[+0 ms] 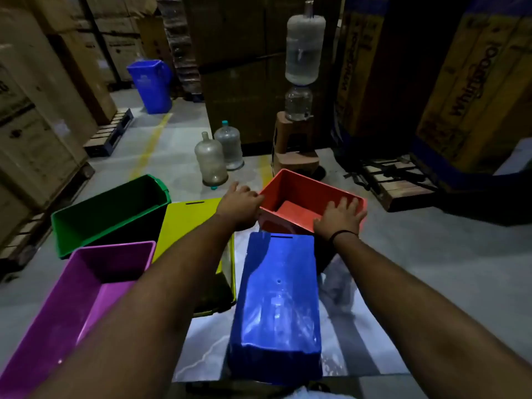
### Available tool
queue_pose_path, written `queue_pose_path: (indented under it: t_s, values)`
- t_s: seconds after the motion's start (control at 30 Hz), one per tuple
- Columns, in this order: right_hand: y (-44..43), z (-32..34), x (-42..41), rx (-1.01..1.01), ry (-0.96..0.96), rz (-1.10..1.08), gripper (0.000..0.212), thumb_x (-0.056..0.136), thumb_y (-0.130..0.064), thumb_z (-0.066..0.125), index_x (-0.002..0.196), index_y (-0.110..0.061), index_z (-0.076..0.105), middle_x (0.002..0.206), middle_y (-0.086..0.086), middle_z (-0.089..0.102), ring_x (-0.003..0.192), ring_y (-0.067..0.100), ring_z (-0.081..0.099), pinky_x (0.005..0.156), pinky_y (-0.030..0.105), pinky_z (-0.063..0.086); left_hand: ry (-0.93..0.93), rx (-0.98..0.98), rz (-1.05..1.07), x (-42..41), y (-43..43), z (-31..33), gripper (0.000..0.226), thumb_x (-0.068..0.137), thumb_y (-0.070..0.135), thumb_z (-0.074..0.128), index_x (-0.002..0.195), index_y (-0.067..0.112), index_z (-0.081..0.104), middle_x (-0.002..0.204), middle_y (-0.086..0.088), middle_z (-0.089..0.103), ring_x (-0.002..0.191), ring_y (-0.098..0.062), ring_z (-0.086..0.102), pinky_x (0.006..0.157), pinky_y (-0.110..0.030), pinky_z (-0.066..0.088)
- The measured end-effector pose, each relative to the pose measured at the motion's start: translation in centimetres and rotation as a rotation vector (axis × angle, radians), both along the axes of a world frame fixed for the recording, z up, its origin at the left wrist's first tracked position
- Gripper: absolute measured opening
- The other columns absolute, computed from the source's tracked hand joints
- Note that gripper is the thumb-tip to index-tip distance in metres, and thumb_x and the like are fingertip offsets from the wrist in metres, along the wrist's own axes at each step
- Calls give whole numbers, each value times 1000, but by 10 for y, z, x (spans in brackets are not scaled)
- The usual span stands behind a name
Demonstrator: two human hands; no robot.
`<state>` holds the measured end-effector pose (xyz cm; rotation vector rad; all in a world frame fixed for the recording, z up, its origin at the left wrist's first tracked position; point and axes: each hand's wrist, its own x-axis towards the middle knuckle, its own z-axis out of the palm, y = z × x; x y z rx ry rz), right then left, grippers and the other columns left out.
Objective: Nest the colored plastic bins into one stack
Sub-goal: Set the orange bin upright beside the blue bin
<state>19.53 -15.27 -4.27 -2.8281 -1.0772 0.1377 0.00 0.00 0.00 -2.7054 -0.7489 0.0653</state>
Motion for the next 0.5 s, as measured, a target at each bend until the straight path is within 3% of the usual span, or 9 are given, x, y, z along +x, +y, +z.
queue_pose_path:
  t_s: [0.1,0.2,0.33,0.5]
  values:
    - [-6,-20,17,-122,234,-86,76,82,-59,55,144,-15,47,160,20,25,149,48,11,116,65,17,106,-40,6,23,-2,-12,27,88,22,54,111,24,67,109,-7,72,112,-33,60,92,-40,43]
    - [-11,-44,27,-121,296,-10,80,84,-71,48,141,-16,52,159,19,26,149,50,7,116,63,17,116,-141,80,43,-3,-32,35,92,24,55,126,25,60,126,-8,65,123,-33,56,95,-42,45]
    - [-12,-58,40,-70,249,76,76,91,-71,38,137,-13,56,157,20,32,149,53,-3,117,62,15,87,-249,174,65,3,-58,50,97,27,50,146,22,42,144,-9,54,130,-35,52,98,-43,44]
    - [-12,-76,67,-10,200,159,71,94,-69,35,126,-14,65,145,17,48,150,50,-6,116,61,18,128,-328,248,81,10,-80,65,95,23,50,156,20,29,160,-9,36,136,-40,44,104,-48,44]
